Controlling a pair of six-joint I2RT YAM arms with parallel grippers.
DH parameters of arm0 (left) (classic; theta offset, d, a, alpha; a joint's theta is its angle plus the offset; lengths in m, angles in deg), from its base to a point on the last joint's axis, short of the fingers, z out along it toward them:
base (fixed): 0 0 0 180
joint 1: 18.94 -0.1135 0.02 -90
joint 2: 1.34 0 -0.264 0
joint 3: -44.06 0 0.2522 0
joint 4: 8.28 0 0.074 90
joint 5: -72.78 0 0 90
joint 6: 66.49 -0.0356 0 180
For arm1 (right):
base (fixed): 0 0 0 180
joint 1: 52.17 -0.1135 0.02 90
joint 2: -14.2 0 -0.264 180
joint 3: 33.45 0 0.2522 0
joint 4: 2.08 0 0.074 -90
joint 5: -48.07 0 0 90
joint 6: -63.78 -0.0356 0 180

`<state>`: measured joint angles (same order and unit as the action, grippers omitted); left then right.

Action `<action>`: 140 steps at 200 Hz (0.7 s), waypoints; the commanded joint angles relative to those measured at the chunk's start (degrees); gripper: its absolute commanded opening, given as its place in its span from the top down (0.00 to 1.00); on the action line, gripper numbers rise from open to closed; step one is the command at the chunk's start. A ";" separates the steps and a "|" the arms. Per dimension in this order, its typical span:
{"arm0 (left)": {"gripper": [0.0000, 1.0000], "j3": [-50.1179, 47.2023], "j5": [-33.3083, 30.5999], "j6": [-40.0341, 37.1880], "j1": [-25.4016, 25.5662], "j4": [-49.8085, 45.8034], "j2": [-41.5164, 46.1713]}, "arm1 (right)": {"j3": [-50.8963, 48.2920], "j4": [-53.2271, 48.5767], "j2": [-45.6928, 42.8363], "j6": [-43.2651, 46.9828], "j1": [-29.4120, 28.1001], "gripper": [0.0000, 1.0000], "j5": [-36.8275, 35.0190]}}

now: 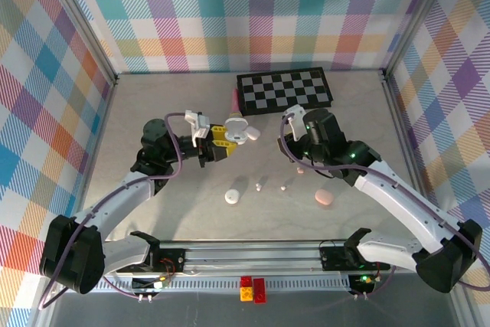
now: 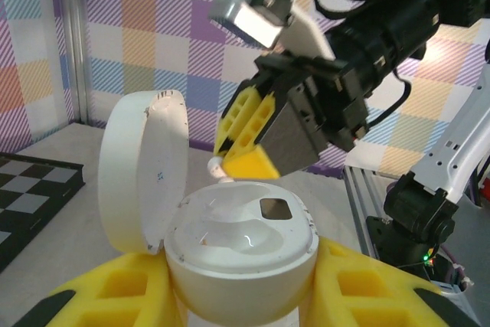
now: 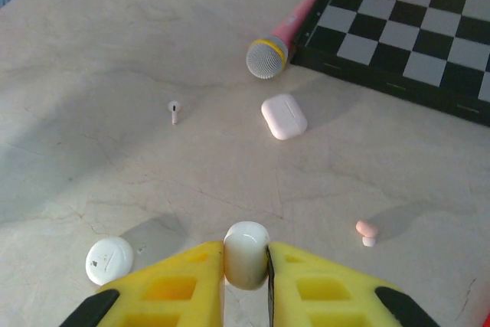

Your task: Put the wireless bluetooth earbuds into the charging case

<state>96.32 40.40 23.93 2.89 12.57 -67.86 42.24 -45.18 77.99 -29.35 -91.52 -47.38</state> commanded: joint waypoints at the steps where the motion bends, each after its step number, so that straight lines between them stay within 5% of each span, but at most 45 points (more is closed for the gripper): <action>1: 0.67 2.09 -0.22 -2.53 0.74 0.57 -0.71 | 2.30 -0.50 -0.19 3.93 0.02 0.79 2.69; 64: 0.68 3.60 -2.14 -8.24 3.11 -6.00 -1.87 | 4.18 2.70 -3.77 4.53 -0.67 0.79 10.23; 140: 0.68 3.51 -3.14 -10.27 4.46 -4.38 -2.92 | 11.82 0.98 1.39 11.21 -8.02 0.80 6.41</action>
<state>98.15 37.10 15.82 6.91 6.56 -70.63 51.29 -44.57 77.51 -22.16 -97.66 -39.78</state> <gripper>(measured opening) 0.338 0.203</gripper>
